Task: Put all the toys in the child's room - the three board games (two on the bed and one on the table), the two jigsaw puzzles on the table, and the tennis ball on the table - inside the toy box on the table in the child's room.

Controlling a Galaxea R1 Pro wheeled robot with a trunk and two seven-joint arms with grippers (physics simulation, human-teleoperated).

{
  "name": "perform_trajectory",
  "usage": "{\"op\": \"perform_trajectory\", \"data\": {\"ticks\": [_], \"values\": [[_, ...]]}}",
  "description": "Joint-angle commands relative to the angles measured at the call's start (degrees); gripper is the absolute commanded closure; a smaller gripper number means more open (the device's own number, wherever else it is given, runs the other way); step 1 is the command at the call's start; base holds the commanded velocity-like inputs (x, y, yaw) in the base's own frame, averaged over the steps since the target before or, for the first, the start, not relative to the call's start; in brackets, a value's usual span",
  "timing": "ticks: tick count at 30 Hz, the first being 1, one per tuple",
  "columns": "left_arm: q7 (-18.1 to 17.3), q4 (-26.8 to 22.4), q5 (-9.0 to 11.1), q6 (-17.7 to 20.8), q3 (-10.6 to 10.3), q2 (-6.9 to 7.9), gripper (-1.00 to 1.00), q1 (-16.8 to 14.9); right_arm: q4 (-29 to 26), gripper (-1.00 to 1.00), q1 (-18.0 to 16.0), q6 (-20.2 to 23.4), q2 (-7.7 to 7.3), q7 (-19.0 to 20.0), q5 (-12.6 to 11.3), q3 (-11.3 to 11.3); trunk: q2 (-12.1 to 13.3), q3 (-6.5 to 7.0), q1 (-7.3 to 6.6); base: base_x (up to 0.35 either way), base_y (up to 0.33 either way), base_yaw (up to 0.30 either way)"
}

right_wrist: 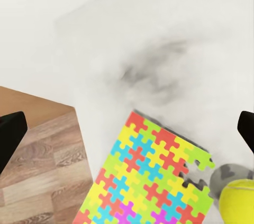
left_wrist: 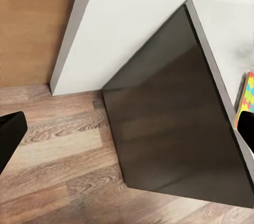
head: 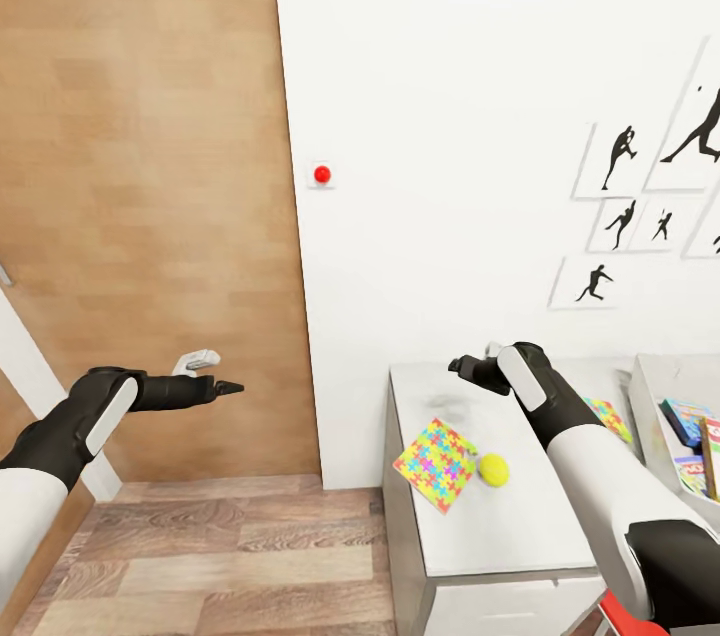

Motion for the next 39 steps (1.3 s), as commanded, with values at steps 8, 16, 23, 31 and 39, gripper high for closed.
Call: {"op": "perform_trajectory", "data": {"ticks": [8,16,23,31,39], "values": [[-0.04,-0.03,0.14,0.27,-0.12,0.05,-1.00,-0.07,0.39,-1.00,-0.05,-0.17,-0.04,-0.54,-0.68,0.31,-0.14,-0.67,0.05,0.032,0.006,0.000],[-0.04,-0.03,0.13,0.24,-0.16,0.05,-1.00,-0.07,5.73,-1.00,-0.05,-0.54,0.03,-0.54,-0.46,0.23,-0.14,-1.40,0.05,0.001,0.000,0.000],[-0.04,-0.03,0.13,0.23,-0.21,0.05,-1.00,-0.07,6.33,-1.00,-0.05,-0.95,0.03,-0.50,-0.52,0.28,-0.14,-2.05,0.05,0.000,0.000,0.000],[-0.04,-0.03,0.13,0.22,-0.27,-0.02,-1.00,-0.07,6.42,-1.00,-0.05,-0.98,-0.05,-0.46,-0.52,0.31,-0.14,-2.79,0.05,0.000,0.000,0.000],[-0.04,-0.03,0.13,0.22,-0.28,-0.03,-1.00,-0.07,6.44,-1.00,-0.05,-0.98,0.05,-0.39,-0.52,0.32,-0.14,-3.54,0.05,0.000,0.000,0.000]]}}
